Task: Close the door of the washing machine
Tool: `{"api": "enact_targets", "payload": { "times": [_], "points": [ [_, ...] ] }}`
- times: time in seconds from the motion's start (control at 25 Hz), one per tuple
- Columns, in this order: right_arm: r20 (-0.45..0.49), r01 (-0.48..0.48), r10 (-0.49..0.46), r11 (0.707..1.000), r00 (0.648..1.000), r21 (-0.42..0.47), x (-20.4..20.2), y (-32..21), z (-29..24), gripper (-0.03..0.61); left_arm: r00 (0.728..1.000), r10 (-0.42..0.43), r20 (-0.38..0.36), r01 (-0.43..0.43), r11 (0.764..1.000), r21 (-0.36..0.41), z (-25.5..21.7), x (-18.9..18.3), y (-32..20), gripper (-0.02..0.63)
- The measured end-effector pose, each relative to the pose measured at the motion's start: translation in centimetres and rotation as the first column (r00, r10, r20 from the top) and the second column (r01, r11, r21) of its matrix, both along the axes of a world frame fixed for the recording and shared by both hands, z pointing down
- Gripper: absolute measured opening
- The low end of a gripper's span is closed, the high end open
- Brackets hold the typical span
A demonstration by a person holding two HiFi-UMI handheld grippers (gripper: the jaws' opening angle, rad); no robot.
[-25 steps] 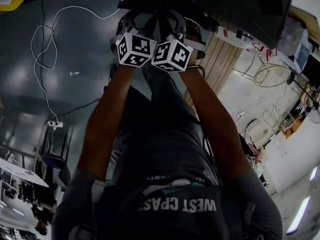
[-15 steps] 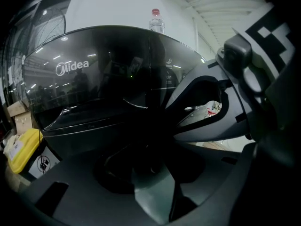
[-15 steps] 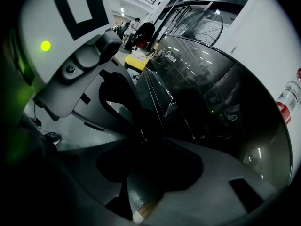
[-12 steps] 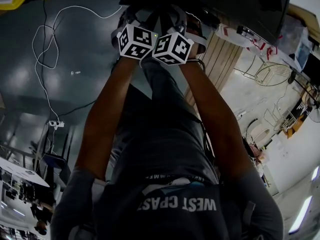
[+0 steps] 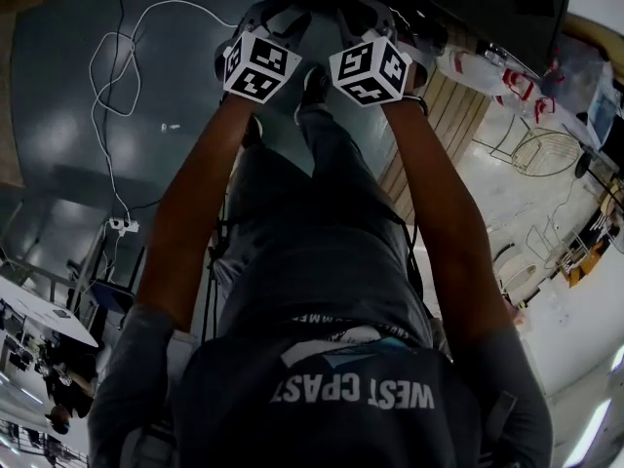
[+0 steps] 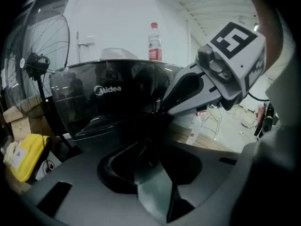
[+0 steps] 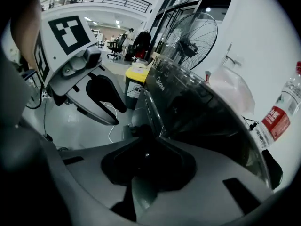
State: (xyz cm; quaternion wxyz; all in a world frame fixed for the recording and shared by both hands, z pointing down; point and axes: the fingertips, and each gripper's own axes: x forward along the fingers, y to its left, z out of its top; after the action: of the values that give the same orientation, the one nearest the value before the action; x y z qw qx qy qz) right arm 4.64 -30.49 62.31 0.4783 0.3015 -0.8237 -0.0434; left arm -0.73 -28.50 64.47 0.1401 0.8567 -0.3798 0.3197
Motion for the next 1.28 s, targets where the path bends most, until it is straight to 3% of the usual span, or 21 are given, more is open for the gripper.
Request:
{"api": "enact_targets", "payload": {
  "times": [0.44, 0.84, 1.04, 1.28],
  "points": [
    [0.188, -0.105, 0.090, 0.992, 0.978, 0.069, -2.5, 2.5, -12.6, 0.060, 0.998, -0.050, -0.035, 0.054, 0.991, 0.125, -9.9, -9.5, 1.4, 0.137],
    [0.330, -0.175, 0.106, 0.967, 0.938, 0.186, -2.5, 5.7, -27.1, 0.054, 0.993, -0.115, -0.030, 0.119, 0.961, 0.249, -20.5, -18.0, 5.4, 0.135],
    [0.433, -0.236, 0.127, 0.950, 0.893, 0.207, -2.4, 7.8, -32.6, 0.049, 0.989, -0.131, -0.063, 0.145, 0.934, 0.326, -26.8, -21.4, 7.3, 0.129],
    [0.567, -0.293, 0.149, 0.941, 0.810, 0.171, -1.8, 11.5, -38.5, 0.041, 0.963, -0.154, -0.222, 0.231, 0.895, 0.382, -36.2, -24.0, 11.8, 0.099]
  ]
}}
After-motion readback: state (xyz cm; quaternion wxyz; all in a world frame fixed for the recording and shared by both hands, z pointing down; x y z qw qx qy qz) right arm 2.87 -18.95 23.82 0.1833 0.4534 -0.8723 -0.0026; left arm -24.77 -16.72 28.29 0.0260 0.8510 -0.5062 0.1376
